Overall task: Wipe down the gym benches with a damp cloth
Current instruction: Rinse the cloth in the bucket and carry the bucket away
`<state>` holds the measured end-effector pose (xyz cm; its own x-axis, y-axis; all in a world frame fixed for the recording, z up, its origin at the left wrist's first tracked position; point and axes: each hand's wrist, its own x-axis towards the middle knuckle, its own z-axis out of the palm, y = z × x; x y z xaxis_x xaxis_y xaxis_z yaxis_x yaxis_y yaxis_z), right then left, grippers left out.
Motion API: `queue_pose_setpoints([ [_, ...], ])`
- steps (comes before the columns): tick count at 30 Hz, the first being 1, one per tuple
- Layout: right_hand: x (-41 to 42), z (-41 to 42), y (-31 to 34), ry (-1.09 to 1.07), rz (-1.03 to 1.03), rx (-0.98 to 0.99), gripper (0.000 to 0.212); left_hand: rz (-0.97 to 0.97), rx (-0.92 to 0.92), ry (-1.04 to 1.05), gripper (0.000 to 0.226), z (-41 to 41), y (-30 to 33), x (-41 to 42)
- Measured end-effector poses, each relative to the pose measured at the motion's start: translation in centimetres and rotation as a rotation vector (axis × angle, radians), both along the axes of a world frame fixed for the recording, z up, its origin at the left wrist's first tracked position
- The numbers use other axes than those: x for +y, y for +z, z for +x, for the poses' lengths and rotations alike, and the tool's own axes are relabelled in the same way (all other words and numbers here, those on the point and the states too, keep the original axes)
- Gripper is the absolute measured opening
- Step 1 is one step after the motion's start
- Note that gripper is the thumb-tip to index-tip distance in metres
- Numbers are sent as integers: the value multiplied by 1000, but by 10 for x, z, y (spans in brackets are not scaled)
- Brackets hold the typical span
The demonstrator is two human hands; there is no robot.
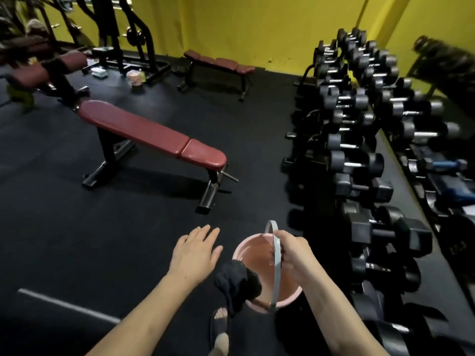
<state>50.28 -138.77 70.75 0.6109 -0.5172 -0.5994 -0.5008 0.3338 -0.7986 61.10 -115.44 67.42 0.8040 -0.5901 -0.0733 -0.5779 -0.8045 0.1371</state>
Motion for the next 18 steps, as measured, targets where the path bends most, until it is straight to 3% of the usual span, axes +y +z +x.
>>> queue_pose_setpoints([
  [3,-46,74,7,6,-29,32,62,14,9,-26,60,85,2,-53],
  [6,-93,144,24,-48,-41,54,44,18,20,-83,61,160,12,-109],
  [10,-160,237,38,-78,-61,14,56,53,-7,-167,62,263,27,-190],
  [14,-241,328,42,-102,-28,-23,41,21,-43,-193,60,360,43,-283],
  [18,-327,433,31,-78,-4,-31,44,-18,-43,-174,57,455,41,-372],
])
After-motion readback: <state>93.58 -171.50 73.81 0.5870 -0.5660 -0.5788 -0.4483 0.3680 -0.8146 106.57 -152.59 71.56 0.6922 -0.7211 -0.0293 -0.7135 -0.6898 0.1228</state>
